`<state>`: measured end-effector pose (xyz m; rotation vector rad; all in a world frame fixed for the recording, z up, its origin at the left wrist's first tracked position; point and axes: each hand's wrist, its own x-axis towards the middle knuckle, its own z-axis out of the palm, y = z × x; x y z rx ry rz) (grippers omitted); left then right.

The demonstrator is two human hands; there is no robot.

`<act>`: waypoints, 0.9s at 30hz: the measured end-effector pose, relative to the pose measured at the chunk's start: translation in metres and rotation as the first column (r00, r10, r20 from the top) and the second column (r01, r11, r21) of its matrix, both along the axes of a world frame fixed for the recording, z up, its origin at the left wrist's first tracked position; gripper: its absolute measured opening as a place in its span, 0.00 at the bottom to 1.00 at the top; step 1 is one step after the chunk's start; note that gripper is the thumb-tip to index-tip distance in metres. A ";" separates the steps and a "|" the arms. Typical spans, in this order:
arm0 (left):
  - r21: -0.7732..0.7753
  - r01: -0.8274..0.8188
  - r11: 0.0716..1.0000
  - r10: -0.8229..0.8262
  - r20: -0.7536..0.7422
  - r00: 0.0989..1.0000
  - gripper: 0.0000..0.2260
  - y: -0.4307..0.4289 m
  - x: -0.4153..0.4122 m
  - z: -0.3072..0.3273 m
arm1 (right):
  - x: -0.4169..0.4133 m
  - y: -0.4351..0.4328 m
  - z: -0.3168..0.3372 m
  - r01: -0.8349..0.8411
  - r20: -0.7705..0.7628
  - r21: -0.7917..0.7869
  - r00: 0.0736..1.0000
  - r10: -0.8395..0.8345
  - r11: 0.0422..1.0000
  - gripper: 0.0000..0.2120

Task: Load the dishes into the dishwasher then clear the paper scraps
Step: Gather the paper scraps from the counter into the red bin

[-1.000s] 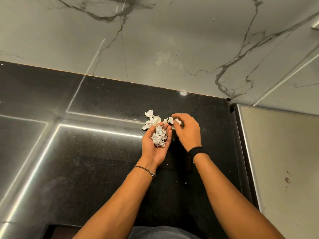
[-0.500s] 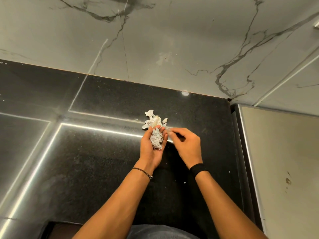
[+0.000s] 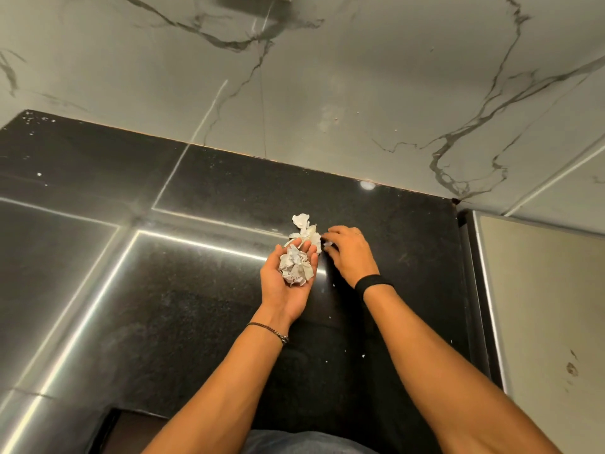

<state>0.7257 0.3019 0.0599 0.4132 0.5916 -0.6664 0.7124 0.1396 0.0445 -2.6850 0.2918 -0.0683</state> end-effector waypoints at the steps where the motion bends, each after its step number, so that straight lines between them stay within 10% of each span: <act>1: 0.012 -0.011 1.000 0.011 0.004 1.000 0.19 0.002 0.003 -0.001 | -0.005 0.000 -0.002 0.010 0.051 -0.038 0.999 -0.008 0.999 0.09; 7: 0.071 -0.057 0.996 0.055 0.028 0.998 0.17 0.011 0.007 -0.009 | -0.041 0.015 0.009 0.294 0.151 0.356 0.919 -0.365 0.887 0.06; 15: -0.024 -0.023 0.999 0.023 0.015 1.000 0.17 0.008 -0.007 -0.004 | -0.051 0.076 0.048 0.100 0.235 0.678 0.909 -0.344 0.728 0.07; 27: 0.031 -0.059 0.998 0.058 0.031 0.998 0.18 0.027 0.002 -0.001 | -0.029 0.072 0.004 0.284 0.085 0.254 0.946 -0.314 0.924 0.08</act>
